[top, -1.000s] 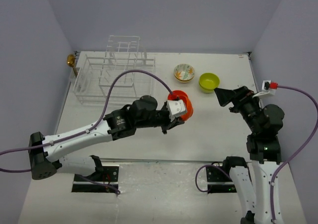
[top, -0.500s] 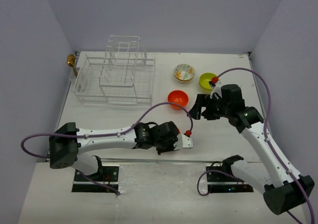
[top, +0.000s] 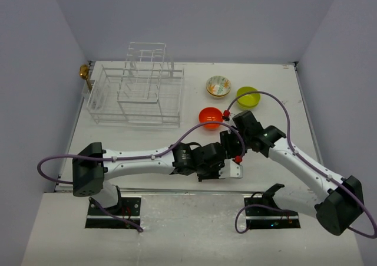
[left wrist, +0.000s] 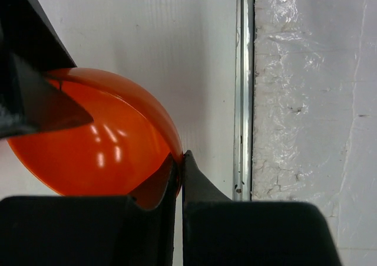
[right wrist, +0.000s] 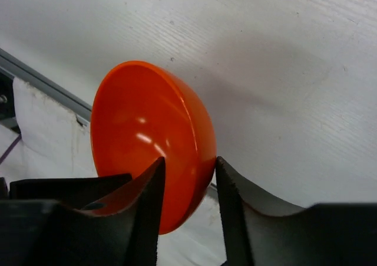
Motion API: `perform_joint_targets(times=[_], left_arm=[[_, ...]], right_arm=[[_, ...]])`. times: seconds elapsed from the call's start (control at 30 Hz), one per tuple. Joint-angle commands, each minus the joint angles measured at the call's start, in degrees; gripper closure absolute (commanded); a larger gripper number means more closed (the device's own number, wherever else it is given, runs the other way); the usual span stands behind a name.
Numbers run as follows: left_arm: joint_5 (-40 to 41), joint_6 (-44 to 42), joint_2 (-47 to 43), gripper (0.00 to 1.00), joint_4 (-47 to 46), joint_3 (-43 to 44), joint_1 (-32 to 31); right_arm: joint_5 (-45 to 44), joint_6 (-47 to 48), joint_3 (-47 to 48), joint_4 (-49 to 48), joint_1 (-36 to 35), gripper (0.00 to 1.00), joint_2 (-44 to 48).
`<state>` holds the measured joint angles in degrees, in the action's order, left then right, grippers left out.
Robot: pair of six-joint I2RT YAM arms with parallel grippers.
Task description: Unload the bowls from the dish rack
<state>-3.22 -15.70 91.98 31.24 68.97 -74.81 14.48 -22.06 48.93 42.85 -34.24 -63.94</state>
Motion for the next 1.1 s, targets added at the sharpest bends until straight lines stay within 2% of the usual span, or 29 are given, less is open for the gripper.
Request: perform_joint_targets(times=[0.0,0.03,0.07,0.1,0.2,0.27,0.3,0.33,0.37,0.4,0.53,0.6,0.67,0.8,0.9,1.07], left_arm=[[1.0,-2.1,-0.7,1.00,0.3,3.1,-0.6],[1.3,-2.1,-0.7,1.00,0.3,3.1,-0.6],[1.4,-2.1,-0.8,1.00,0.4,3.0,-0.6],[1.6,-2.0,-0.8,1.00,0.4,2.9,-0.6],[2.9,-1.4,-0.9,1.00,0.2,3.0,-0.6],[7.7,0.4,-0.8,0.99,-0.7,3.1,-0.6],[14.2,1.5,-0.8,0.87,-1.6,3.2,-0.6],[18.0,2.4,-0.8,0.58,-2.1,3.0,-0.6],[21.0,3.4,-1.1,0.01,-2.2,2.6,-0.6],[26.5,5.6,-1.4,0.00,-2.3,2.3,-0.6],[32.3,13.6,-7.8,0.00,-0.7,-1.2,-0.6],[34.8,20.9,-17.3,0.00,0.3,-4.3,-0.6],[37.4,25.0,-22.4,0.00,-0.6,-7.3,-0.6],[49.5,29.4,-34.0,0.00,-0.8,-13.8,-0.5],[54.8,32.0,-37.9,0.00,0.2,-15.6,-0.5],[53.7,32.2,-44.6,0.00,0.3,-20.8,-0.5]], right_arm=[[-2.6,0.0,-0.1,-0.6,-0.8,0.66,-0.9],[-2.7,-0.2,-0.1,-0.7,-0.8,0.75,-1.3],[-2.9,-0.3,-0.1,-0.8,-1.2,0.91,-1.4],[-3.1,-0.3,0.0,-0.9,-1.3,0.96,-1.6],[-3.9,-1.0,0.5,-1.0,-1.8,1.00,-2.2],[-4.7,-1.5,0.6,-2.0,-1.9,1.00,-1.5],[-5.4,-2.3,0.9,-2.3,-1.9,1.00,-1.1],[-6.7,-2.5,1.1,-2.9,-1.9,1.00,-0.6],[-7.8,-2.8,1.3,-4.1,-1.7,1.00,-0.1],[-9.6,-3.3,2.3,-4.5,-1.5,1.00,0.1],[-12.5,-4.2,6.7,-5.5,4.2,1.00,-2.3],[-13.2,-4.4,10.1,-7.6,9.2,1.00,-5.7],[-13.5,-4.2,13.4,-7.8,10.2,1.00,-8.6],[-13.7,-4.0,21.4,-9.5,12.3,1.00,-17.7],[-13.1,-4.0,26.1,-9.5,13.8,1.00,-23.7],[-14.1,-4.6,28.1,-12.2,14.9,1.00,-31.1]])
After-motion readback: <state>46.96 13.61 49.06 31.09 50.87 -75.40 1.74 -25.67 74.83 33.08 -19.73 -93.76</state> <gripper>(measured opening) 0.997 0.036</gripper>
